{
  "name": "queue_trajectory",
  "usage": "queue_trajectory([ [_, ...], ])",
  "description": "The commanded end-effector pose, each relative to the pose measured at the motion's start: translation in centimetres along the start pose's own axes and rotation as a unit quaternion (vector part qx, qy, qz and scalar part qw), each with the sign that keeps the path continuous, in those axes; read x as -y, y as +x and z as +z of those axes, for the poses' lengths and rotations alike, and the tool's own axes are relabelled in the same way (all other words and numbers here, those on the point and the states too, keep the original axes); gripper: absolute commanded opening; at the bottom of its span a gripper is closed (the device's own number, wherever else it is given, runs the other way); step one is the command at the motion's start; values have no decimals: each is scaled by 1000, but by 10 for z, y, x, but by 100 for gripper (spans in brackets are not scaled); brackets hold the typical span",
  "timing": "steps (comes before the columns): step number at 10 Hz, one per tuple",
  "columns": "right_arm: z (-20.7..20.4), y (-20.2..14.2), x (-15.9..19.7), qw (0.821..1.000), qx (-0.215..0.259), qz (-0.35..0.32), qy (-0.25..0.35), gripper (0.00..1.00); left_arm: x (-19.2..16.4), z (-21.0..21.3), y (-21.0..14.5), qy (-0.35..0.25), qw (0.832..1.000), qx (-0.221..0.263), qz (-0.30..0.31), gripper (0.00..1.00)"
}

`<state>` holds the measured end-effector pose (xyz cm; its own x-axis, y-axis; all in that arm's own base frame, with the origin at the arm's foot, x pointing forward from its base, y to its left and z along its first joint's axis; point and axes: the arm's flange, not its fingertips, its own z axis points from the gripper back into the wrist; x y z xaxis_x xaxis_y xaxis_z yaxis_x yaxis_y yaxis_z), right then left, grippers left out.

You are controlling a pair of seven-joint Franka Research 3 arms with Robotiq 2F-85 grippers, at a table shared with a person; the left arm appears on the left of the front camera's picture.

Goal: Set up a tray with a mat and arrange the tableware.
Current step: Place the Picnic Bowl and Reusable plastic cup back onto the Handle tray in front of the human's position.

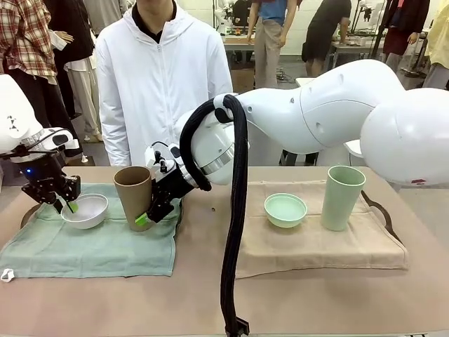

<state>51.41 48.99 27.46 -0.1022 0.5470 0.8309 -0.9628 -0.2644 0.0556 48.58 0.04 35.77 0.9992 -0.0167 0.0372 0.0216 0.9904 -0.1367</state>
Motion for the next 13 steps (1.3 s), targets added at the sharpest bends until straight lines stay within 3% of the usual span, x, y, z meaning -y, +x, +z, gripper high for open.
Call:
queue_trajectory([
  [1,21,13,-8,999,-43,-22,-3,100,-4,18,-9,19,1000,3,-6,100],
  [2,33,15,-11,998,-56,-29,-12,100,-6,29,-14,17,1000,9,-11,55],
  [4,62,17,-22,994,-87,-53,-33,100,-10,50,-25,9,1000,7,-26,75],
  [5,79,13,-28,987,-117,-100,-41,100,-10,59,-33,10,999,5,-36,84],
  [6,95,14,-30,969,-166,-176,-50,100,-8,70,-39,15,999,7,-51,95],
  [9,147,58,-46,914,-241,-315,-90,100,6,110,-60,19,996,21,-89,95],
  [13,205,147,-90,844,-308,-398,-187,100,43,157,-78,48,991,7,-125,95],
])
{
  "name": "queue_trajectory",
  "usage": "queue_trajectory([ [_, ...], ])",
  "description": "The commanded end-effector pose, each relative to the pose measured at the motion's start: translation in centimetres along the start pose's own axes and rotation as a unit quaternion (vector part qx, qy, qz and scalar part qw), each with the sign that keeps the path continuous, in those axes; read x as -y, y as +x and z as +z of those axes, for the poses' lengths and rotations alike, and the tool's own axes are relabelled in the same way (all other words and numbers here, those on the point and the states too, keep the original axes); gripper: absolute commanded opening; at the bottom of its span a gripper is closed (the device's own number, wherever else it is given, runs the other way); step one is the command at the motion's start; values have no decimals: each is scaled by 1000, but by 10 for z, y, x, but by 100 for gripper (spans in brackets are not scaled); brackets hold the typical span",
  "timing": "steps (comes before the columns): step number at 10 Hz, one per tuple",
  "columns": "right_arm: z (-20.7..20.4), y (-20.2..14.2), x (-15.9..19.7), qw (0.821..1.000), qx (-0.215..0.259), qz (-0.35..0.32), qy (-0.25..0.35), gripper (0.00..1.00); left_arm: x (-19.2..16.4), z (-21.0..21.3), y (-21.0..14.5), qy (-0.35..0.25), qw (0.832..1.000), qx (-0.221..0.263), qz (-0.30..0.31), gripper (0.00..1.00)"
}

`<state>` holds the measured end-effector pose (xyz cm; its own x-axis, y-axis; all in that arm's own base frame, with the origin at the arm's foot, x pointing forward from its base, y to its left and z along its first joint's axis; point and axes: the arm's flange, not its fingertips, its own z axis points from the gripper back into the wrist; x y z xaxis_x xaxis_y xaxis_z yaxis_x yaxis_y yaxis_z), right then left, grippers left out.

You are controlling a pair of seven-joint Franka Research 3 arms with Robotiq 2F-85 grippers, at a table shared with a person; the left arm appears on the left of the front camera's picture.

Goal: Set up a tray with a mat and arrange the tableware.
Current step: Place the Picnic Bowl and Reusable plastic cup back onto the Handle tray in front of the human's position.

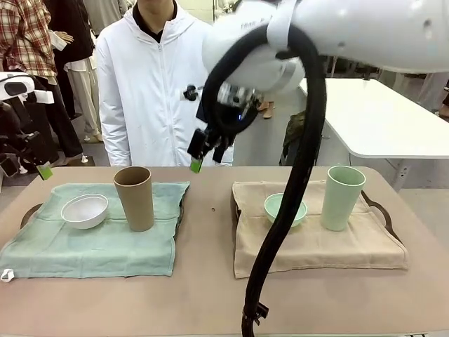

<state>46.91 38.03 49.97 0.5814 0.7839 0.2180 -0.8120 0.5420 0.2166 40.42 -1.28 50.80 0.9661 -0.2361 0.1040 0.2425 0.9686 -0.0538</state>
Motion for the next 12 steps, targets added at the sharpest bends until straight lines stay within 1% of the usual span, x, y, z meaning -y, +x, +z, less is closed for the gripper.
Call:
queue_trajectory([
  [1,36,-1,-24,997,-42,-42,-40,100,12,21,0,2,999,-29,-28,95],
  [3,68,-6,-49,991,-55,-83,-93,100,23,54,-4,8,999,-9,-33,95],
  [4,78,-10,-57,987,-67,-97,-107,100,30,68,-7,8,1000,5,-28,95],
  [5,80,-11,-59,987,-60,-92,-113,100,34,77,-10,10,1000,13,-24,95],
  [6,75,-12,-54,990,-52,-79,-103,100,35,80,-14,10,1000,18,-19,95],
  [7,84,-15,-57,990,-51,-83,-101,100,30,72,-7,3,999,7,-31,95],
  [12,84,-15,-57,990,-51,-83,-101,100,30,72,-7,3,999,7,-31,95],
])
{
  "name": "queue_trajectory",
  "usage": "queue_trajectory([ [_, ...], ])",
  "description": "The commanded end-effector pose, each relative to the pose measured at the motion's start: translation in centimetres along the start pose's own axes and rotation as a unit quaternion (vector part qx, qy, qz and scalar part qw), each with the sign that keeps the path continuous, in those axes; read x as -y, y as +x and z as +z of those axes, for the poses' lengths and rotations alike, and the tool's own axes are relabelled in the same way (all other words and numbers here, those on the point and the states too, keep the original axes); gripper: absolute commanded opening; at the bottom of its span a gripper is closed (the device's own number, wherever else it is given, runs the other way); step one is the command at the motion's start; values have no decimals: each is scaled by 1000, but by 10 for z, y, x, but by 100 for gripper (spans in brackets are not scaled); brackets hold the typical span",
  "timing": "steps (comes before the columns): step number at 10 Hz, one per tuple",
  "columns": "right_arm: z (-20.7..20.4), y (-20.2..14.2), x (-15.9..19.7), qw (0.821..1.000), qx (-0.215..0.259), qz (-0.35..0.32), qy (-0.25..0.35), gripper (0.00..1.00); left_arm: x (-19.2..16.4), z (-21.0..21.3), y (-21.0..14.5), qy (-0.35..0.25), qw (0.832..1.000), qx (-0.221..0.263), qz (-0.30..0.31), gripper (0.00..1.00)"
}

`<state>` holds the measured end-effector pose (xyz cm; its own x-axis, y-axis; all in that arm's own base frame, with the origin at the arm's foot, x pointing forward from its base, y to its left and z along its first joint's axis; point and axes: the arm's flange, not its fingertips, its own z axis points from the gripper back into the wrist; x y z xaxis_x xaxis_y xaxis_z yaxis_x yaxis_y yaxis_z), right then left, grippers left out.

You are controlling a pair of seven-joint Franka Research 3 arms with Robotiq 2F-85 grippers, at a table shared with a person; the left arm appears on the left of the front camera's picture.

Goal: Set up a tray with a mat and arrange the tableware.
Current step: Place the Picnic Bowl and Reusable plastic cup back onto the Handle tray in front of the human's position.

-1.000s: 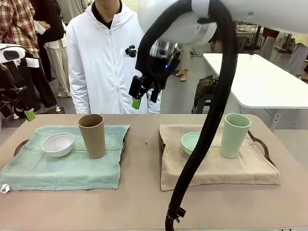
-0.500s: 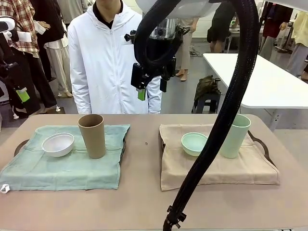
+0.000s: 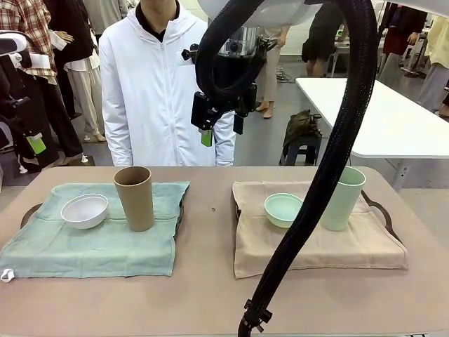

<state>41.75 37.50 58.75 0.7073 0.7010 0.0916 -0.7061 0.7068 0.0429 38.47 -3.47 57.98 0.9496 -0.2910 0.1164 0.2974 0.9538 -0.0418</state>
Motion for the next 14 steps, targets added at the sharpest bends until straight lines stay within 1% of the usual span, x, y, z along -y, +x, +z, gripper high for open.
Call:
queue_trajectory([
  [1,1,0,1,1000,2,0,1,100,0,1,0,1,1000,2,-2,95],
  [14,1,0,1,1000,2,0,1,100,0,1,0,1,1000,2,-2,95],
])
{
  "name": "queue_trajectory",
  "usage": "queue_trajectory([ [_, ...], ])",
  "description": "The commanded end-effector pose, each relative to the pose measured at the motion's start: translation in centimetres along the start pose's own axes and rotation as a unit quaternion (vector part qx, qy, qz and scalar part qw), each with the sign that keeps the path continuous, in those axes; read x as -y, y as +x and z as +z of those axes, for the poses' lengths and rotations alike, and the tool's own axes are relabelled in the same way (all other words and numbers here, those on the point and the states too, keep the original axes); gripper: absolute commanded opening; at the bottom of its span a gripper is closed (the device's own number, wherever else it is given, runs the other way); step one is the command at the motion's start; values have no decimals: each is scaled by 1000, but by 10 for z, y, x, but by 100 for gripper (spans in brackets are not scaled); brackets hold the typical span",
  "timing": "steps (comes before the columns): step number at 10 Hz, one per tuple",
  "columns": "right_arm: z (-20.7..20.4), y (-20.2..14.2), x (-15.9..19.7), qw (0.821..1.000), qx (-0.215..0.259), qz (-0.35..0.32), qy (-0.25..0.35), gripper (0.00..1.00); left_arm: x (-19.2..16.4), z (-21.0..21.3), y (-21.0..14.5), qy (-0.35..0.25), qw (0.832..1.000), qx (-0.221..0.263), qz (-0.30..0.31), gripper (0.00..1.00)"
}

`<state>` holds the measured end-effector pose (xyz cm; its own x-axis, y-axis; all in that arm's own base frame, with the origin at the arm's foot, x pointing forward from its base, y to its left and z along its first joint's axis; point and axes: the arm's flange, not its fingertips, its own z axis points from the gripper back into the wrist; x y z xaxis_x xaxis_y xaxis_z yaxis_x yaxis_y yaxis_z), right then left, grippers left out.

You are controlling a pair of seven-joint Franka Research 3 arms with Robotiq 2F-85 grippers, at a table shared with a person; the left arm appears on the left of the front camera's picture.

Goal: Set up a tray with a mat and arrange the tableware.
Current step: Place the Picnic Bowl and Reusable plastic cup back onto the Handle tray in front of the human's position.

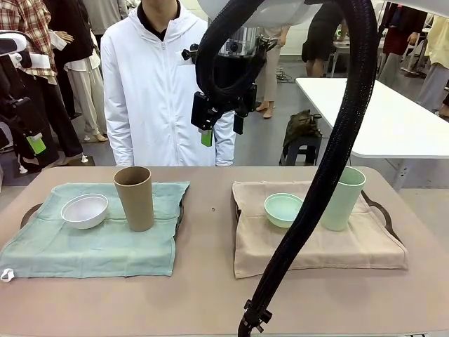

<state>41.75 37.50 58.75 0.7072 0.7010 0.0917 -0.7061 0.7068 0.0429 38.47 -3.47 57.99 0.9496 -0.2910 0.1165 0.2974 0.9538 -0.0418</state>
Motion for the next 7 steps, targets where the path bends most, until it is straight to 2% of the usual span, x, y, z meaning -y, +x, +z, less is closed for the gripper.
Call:
queue_trajectory([
  [1,0,0,0,1000,0,0,0,100,0,0,0,0,1000,0,0,95],
  [2,4,-15,24,1000,-6,-28,0,100,-10,10,-2,-30,1000,6,7,95],
  [4,29,-65,89,991,19,-126,30,100,-51,35,-1,-156,987,4,31,95],
  [5,46,-97,122,982,43,-180,41,100,-73,40,1,-213,976,7,39,95],
  [7,71,-158,181,954,108,-258,105,100,-126,44,7,-320,946,12,45,95],
])
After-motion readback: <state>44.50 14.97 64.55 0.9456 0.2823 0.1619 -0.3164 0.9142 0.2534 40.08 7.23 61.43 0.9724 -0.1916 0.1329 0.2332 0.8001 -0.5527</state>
